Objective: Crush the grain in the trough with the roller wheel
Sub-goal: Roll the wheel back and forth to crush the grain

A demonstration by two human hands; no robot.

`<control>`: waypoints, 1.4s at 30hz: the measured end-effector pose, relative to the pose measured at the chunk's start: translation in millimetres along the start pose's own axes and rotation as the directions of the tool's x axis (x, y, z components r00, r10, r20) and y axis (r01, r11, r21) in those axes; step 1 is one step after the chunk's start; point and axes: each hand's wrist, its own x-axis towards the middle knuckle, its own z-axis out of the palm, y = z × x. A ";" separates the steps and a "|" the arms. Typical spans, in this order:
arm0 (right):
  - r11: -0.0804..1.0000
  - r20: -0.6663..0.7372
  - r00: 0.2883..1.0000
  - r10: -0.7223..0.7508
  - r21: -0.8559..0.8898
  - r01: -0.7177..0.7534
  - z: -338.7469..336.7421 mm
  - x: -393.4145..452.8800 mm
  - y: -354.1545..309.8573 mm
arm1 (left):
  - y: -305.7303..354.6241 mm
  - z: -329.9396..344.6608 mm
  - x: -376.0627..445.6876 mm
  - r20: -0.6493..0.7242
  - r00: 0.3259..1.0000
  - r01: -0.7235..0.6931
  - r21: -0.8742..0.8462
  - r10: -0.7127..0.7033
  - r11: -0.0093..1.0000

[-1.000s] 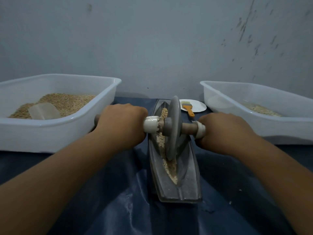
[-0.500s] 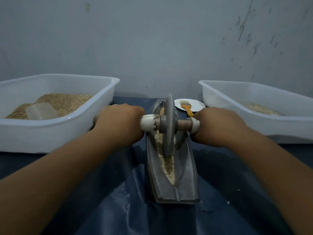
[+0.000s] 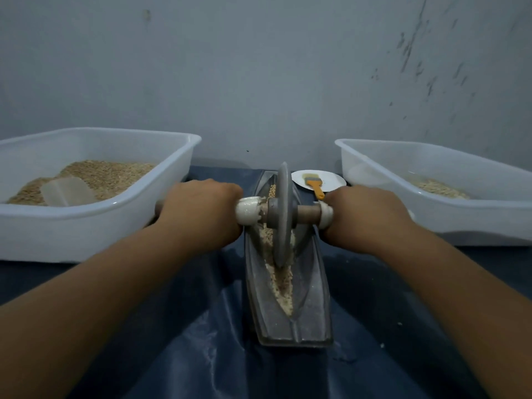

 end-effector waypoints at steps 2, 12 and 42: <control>0.998 -0.079 0.997 -0.022 -0.059 0.017 -2.8 -13.3 0.8 | -1.1 -1.2 -12.6 -0.037 0.999 0.004 -0.003 -0.004 1.000; 1.000 -0.034 0.999 -0.020 -0.014 0.019 -4.3 -14.6 1.1 | -3.6 -0.7 -13.7 -0.085 0.996 0.007 0.026 -0.004 1.000; 0.997 -0.072 0.996 -0.044 -0.072 0.039 -8.2 -19.1 -0.4 | -4.7 -1.0 -19.2 -0.061 0.998 0.023 0.032 -0.021 0.999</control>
